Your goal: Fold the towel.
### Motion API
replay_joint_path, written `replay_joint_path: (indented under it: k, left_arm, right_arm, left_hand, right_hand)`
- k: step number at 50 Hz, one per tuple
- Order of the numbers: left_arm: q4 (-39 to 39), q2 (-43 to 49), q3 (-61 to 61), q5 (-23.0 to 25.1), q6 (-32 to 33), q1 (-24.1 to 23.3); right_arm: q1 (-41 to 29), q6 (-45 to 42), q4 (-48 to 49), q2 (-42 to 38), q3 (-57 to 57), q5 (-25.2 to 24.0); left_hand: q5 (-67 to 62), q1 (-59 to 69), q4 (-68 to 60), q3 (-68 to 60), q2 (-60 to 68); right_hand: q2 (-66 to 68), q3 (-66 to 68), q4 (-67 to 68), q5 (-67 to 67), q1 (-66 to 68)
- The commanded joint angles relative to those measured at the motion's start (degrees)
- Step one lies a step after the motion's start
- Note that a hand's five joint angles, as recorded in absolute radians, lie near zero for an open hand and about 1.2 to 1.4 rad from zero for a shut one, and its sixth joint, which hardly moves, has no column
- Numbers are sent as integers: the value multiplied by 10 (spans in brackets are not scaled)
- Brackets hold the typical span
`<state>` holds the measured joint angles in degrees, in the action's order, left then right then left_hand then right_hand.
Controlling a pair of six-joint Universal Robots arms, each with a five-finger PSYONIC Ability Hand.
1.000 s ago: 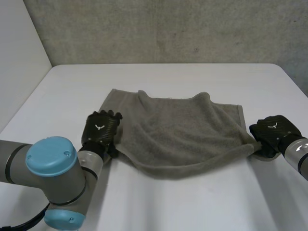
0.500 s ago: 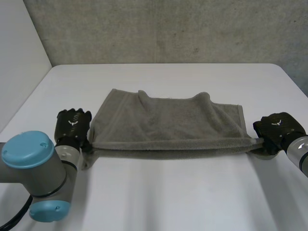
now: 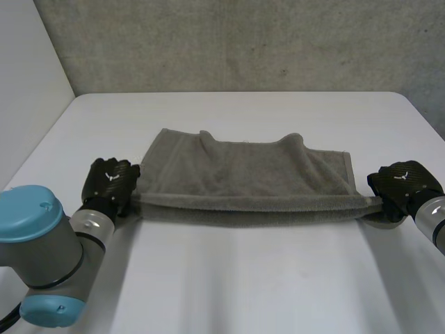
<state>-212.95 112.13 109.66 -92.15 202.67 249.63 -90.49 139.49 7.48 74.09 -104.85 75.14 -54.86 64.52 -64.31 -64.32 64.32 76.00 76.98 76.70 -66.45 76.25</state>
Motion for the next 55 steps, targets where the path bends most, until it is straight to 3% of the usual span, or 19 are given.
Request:
replay_joint_path:
  k: [1, 17, 19, 20, 21, 22, 24, 31, 33, 38, 42, 47, 49, 53, 55]
  left_arm:
    - [7, 25, 4, -1, 41, 17]
    - [22, 34, 3, -4, 50, 24]
    - [23, 36, 4, -3, 49, 24]
    - [24, 36, 4, -1, 50, 24]
    - [24, 36, 4, -1, 50, 24]
    - [27, 30, 3, -1, 50, 24]
    - [33, 18, -1, -1, 53, 24]
    - [61, -126, -9, 5, 57, 16]
    - [75, -214, -29, 5, 56, 11]
    - [155, -306, -83, 17, 56, 6]
    - [255, -317, -151, 35, 56, -4]
    - [313, -299, -181, 42, 58, -3]
    - [315, -277, -183, 43, 58, -3]
    - [315, -181, -195, 46, 60, -2]
    - [315, -143, -202, 45, 61, -2]
  right_arm:
    - [0, -2, 0, 0, 0, 1]
    - [-1, -2, -1, 1, -1, 1]
    - [0, -1, -1, 1, -1, 1]
    - [0, -1, 0, 2, 2, 1]
    - [0, -1, 0, 2, 2, 1]
    - [0, -1, -1, 7, 5, 3]
    - [0, -1, -2, 20, 8, 5]
    - [-3, 9, -24, 149, 39, 6]
    - [-3, 19, -38, 176, 57, 5]
    - [3, 79, -154, 230, 203, -12]
    - [3, 78, -233, 229, 271, -29]
    - [3, 64, -307, 207, 333, -48]
    - [1, 28, -365, 135, 366, -54]
    - [-6, -15, -400, 84, 376, -48]
    - [-14, -68, -420, 20, 387, -33]
  left_hand:
    - [296, -292, 290, 290, -290]
    - [293, -289, 287, 287, -287]
    - [230, -227, 225, 225, -225]
    - [4, 0, -2, -2, 2]
    - [2, 2, -4, -4, 4]
    - [-150, 153, -155, -155, 155]
    - [-151, 155, -157, -157, 157]
    - [-151, 155, -157, -157, 157]
    - [-151, 155, -157, -157, 157]
    - [-151, 155, -157, -157, 157]
    - [-151, 155, -157, -157, 157]
    - [-151, 155, -157, -157, 157]
    - [-151, 155, -157, -157, 157]
    - [-151, 155, -157, -157, 157]
    - [-151, 155, -157, -157, 157]
  right_hand:
    - [40, 30, 33, -36, 37]
    - [40, 30, 33, -36, 37]
    - [40, 30, 33, -36, 37]
    - [40, 30, 33, -36, 37]
    - [40, 30, 33, -36, 37]
    - [40, 30, 33, -36, 37]
    - [40, 30, 33, -36, 37]
    - [40, 30, 33, -36, 37]
    - [40, 30, 33, -36, 37]
    - [40, 30, 33, -36, 37]
    - [40, 30, 33, -36, 37]
    - [40, 30, 33, -36, 37]
    - [40, 30, 33, -36, 37]
    - [40, 30, 33, -36, 37]
    - [40, 30, 33, -36, 37]
